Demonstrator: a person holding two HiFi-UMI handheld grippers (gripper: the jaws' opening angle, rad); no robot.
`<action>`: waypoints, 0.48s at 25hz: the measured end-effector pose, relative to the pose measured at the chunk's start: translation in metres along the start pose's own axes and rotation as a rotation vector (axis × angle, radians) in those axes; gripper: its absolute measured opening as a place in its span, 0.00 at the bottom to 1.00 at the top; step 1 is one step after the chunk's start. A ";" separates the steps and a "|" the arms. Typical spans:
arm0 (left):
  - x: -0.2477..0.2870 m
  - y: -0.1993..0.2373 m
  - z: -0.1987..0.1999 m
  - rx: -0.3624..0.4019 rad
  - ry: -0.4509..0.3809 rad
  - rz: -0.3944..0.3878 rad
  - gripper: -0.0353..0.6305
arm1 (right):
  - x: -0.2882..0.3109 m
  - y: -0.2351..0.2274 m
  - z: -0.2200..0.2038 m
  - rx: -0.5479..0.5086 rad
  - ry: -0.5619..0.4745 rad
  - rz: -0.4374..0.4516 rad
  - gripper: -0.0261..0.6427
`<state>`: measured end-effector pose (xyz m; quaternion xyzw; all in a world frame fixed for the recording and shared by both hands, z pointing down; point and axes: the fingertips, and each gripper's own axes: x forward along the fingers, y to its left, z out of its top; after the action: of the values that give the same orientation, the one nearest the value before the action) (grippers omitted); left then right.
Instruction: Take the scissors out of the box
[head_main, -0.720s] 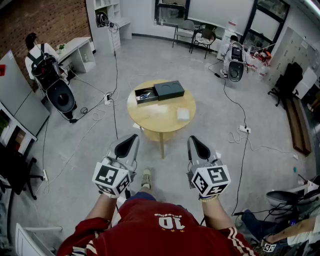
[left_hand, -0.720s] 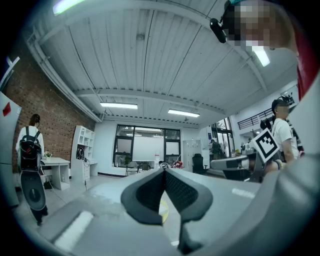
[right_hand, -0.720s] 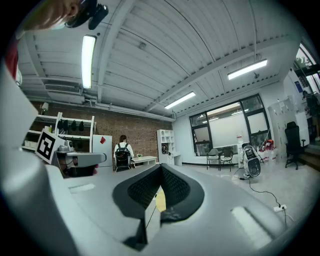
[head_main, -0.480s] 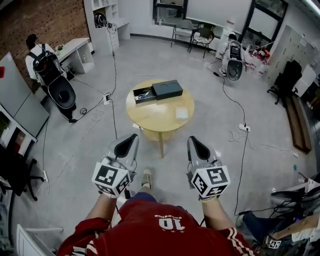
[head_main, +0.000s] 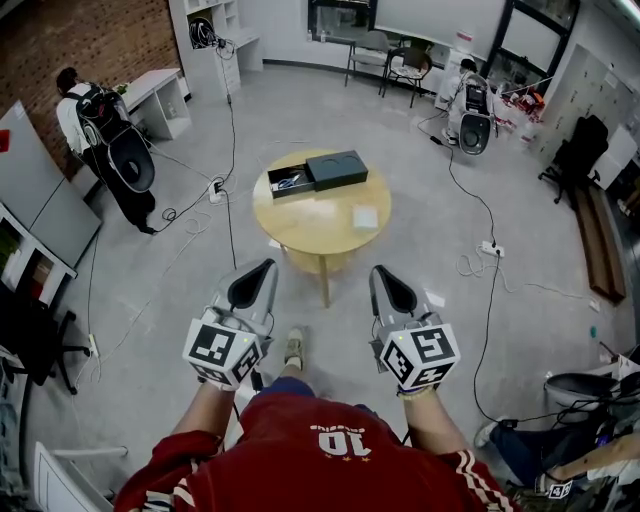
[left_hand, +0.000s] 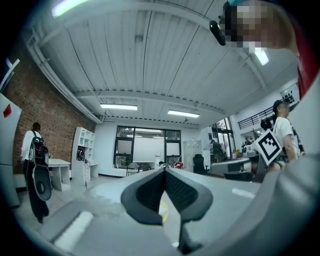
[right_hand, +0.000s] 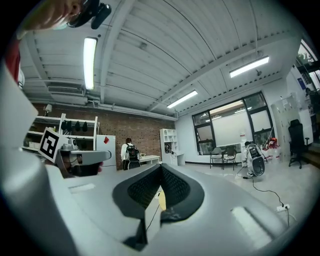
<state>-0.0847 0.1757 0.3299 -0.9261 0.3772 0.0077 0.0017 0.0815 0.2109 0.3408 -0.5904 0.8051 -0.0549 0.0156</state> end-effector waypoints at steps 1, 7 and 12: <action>0.000 0.001 0.000 -0.002 0.001 0.002 0.06 | 0.001 0.001 -0.001 0.003 0.003 0.004 0.04; 0.002 0.004 -0.005 -0.008 0.009 0.012 0.06 | 0.006 0.002 -0.006 0.013 0.018 0.024 0.04; 0.004 0.006 -0.008 -0.006 0.009 0.011 0.06 | 0.010 -0.002 -0.009 0.017 0.022 0.025 0.04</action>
<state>-0.0860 0.1691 0.3374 -0.9240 0.3823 0.0048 -0.0029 0.0793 0.2016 0.3507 -0.5796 0.8120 -0.0679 0.0124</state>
